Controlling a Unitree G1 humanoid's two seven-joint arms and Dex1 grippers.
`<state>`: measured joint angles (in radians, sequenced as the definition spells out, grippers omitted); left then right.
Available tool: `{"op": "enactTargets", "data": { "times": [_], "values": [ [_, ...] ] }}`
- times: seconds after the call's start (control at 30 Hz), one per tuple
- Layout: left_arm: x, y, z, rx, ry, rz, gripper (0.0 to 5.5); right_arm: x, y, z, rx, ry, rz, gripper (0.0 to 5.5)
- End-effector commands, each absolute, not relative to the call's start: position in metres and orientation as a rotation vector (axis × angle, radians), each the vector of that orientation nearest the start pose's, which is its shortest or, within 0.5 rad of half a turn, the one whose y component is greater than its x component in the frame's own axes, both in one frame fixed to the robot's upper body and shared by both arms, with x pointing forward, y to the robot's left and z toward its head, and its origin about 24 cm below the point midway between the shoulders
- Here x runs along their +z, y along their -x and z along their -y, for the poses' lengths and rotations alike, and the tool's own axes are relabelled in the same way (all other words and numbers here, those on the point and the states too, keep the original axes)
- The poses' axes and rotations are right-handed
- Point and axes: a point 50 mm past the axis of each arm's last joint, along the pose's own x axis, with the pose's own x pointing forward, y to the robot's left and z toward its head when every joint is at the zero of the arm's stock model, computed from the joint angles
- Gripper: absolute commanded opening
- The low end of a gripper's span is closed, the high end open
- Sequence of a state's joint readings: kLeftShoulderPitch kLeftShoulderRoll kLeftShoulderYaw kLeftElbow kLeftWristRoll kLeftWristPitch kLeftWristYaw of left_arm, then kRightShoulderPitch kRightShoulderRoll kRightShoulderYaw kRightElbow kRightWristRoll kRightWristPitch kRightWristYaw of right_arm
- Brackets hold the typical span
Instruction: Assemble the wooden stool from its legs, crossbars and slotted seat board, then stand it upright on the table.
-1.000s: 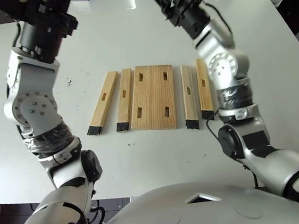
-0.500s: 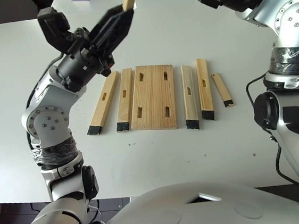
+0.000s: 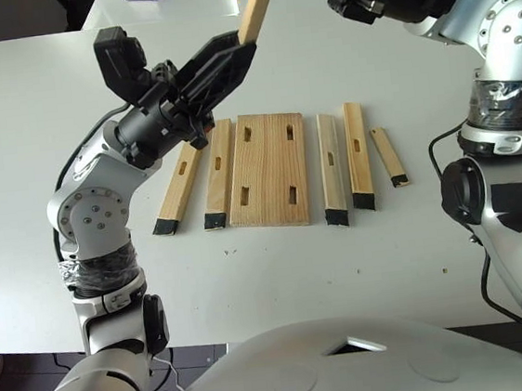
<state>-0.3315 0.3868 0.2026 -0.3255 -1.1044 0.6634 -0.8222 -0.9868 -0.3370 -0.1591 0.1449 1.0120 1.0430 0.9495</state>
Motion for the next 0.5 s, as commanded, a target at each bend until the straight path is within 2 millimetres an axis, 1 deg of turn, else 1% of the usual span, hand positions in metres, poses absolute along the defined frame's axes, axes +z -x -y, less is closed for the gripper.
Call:
{"op": "enactTargets", "data": {
  "times": [0.03,0.07,0.1,0.2,0.33,0.47,0.5],
  "values": [
    [0.194,-0.247,-0.154,-1.278,0.493,0.235,1.34,0.283,-0.309,0.104,1.598,-0.474,0.053,3.18],
    [0.193,-0.247,-0.154,-1.276,0.492,0.233,1.34,0.283,-0.309,0.104,1.598,-0.471,0.053,3.09],
    [0.193,-0.248,-0.154,-1.276,0.489,0.229,1.34,0.282,-0.309,0.104,1.598,-0.464,0.054,2.84],
    [0.19,-0.248,-0.155,-1.276,0.467,0.207,1.34,0.28,-0.31,0.104,1.594,-0.449,0.05,2.37],
    [0.188,-0.25,-0.161,-1.263,0.445,0.189,1.34,0.277,-0.311,0.107,1.582,-0.436,0.043,1.8],
    [0.186,-0.251,-0.163,-1.265,0.422,0.171,1.34,0.276,-0.31,0.11,1.58,-0.439,0.044,1.34],
    [0.185,-0.251,-0.164,-1.265,0.42,0.168,1.34,0.276,-0.31,0.111,1.584,-0.442,0.046,1.34]
  ]
}}
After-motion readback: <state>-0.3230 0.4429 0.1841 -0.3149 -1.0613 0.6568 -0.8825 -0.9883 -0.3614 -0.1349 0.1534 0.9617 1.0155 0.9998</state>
